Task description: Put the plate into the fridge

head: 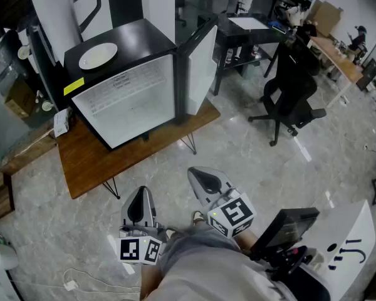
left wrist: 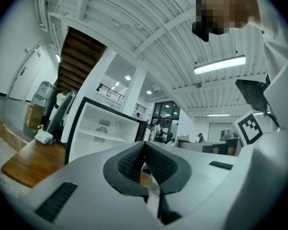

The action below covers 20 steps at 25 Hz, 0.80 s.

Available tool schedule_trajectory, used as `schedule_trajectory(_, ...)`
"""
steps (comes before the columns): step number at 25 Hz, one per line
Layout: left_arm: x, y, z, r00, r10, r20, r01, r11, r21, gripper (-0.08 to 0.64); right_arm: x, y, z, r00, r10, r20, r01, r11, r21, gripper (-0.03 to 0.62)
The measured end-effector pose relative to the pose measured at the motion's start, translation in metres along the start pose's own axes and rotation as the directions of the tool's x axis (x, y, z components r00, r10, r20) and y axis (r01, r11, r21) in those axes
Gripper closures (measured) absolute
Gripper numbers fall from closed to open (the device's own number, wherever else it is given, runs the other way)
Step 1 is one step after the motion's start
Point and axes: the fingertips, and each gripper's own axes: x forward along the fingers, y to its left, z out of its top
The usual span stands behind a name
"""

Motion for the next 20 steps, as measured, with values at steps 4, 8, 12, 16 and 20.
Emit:
schedule_trajectory(4,0.002,0.003,0.001,1.000,0.017,0.006,-0.017,1.000,0.014,0.541,0.007,0.000,-0.001,0.999,0.032,0.011,-0.032,0.999,0.009,0.577)
schedule_trajectory(8,0.006,0.002,-0.001,1.000,0.005,0.005,-0.005,1.000,0.010,0.541,0.008,-0.003,-0.001,1.000,0.027,0.011,-0.027,1.000,0.011,0.577)
schedule_trajectory(12,0.003,0.008,0.003,1.000,0.010,0.003,-0.010,1.000,0.022,0.541,0.015,0.005,-0.002,0.999,0.047,0.010,-0.047,0.999,0.019,0.577)
schedule_trajectory(16,0.000,0.015,0.005,0.999,0.038,0.003,-0.038,0.998,0.045,0.541,0.025,0.014,-0.001,0.994,0.108,0.012,-0.108,0.994,0.013,0.575)
schedule_trajectory(20,0.009,0.022,0.001,0.999,0.054,-0.001,-0.054,0.996,0.074,0.541,0.040,0.010,-0.006,0.986,0.159,0.043,-0.160,0.987,0.017,0.575)
